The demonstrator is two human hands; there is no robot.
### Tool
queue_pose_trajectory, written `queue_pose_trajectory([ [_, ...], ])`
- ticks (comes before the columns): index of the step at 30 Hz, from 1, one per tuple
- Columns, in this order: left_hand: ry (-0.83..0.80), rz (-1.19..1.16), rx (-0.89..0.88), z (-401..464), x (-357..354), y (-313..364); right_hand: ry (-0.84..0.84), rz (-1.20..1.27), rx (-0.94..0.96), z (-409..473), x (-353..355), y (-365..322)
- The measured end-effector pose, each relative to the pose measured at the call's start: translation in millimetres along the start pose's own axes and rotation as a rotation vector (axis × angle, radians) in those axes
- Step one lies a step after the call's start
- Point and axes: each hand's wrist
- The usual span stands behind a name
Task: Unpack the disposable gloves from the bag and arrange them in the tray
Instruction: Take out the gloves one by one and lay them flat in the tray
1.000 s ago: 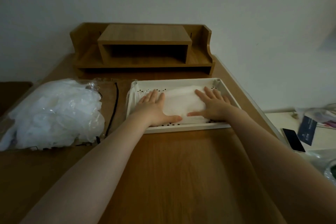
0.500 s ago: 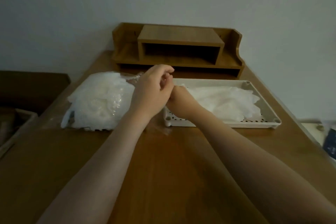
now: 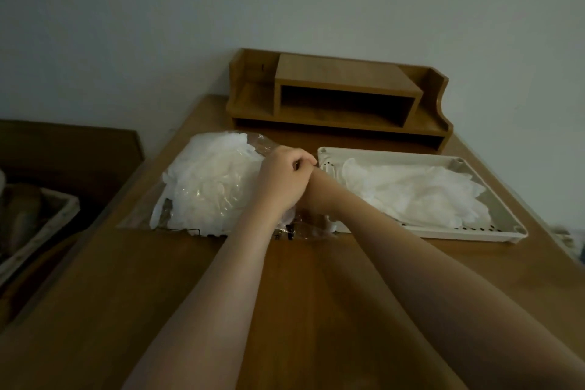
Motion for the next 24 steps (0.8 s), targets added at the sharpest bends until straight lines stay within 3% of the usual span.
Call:
queue_pose_trajectory([
  [3,-0.01,0.008,0.038,1,-1,-7,0.095,0.014,-0.027,-3,11,15],
  [5,-0.037,0.033,0.055,2,-1,-10,0.183,0.157,-0.086,-9,13,28],
  [11,-0.352,0.178,0.093,0,3,-13,0.39,0.592,-0.228,-27,14,52],
  [15,-0.295,0.234,0.049,1,7,-16,0.399,0.865,-0.298,-32,13,52],
  [19,-0.171,0.155,0.01,4,18,-15,0.324,1.404,-0.396,-35,25,53],
  [24,-0.247,-0.014,-0.15,-2,20,-1,0.225,1.202,-0.373,-38,22,51],
])
Point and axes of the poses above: each hand's wrist, its own z-axis towards the middle knuckle, its own x-axis out of the back of the hand, y = z × x, and after that the axes turned 8 degrees about y, right-handed
